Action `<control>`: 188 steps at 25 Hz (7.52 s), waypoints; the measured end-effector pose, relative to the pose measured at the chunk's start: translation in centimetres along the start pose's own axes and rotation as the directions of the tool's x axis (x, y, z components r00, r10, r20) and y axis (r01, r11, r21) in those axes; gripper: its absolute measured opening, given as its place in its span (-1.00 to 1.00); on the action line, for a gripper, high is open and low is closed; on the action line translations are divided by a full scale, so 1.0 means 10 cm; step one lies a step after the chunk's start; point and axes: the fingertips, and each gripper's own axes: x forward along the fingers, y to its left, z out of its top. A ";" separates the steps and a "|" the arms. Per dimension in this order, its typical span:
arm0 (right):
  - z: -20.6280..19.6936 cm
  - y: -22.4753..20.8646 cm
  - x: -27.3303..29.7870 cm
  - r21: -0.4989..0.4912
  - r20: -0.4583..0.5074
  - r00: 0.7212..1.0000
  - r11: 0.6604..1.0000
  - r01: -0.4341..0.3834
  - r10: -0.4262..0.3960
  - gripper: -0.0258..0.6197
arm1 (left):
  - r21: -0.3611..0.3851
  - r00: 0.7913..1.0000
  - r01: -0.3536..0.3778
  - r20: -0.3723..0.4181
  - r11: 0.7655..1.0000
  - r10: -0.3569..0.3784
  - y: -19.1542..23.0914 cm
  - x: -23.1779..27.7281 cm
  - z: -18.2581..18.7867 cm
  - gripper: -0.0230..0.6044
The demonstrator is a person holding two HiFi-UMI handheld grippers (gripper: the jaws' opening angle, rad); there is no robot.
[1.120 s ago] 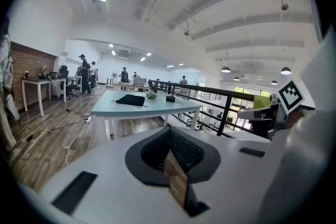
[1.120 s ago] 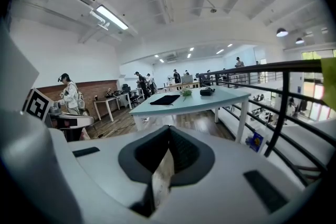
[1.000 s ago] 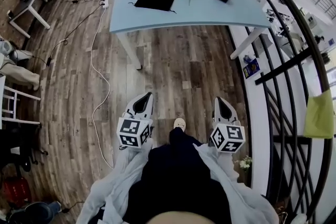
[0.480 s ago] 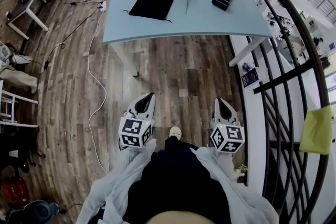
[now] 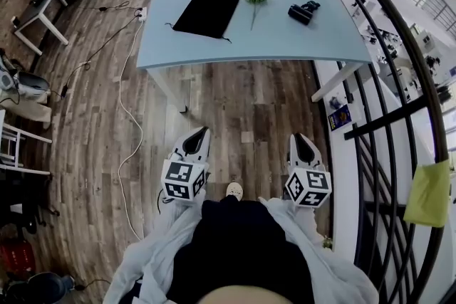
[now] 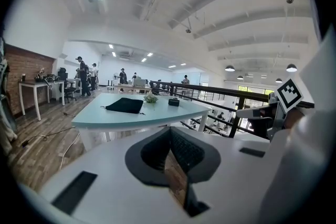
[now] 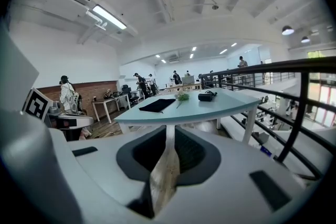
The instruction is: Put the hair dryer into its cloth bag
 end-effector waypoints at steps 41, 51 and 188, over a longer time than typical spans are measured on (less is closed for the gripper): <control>0.53 -0.38 1.24 0.043 0.018 1.000 0.999 0.006 -0.006 0.13 | -0.011 0.999 0.032 -0.026 0.999 -0.032 0.34 1.30 0.42 -0.61; 0.97 -0.55 1.90 0.049 0.039 0.999 0.998 0.036 -0.038 0.13 | 0.017 0.997 0.073 -0.021 0.997 -0.073 0.64 2.03 0.80 -0.60; 1.45 -3.15 5.56 -0.282 -0.908 0.300 0.104 -0.954 0.292 -0.29 | -0.024 0.948 0.220 -0.229 0.975 -0.220 0.50 6.55 1.29 -0.56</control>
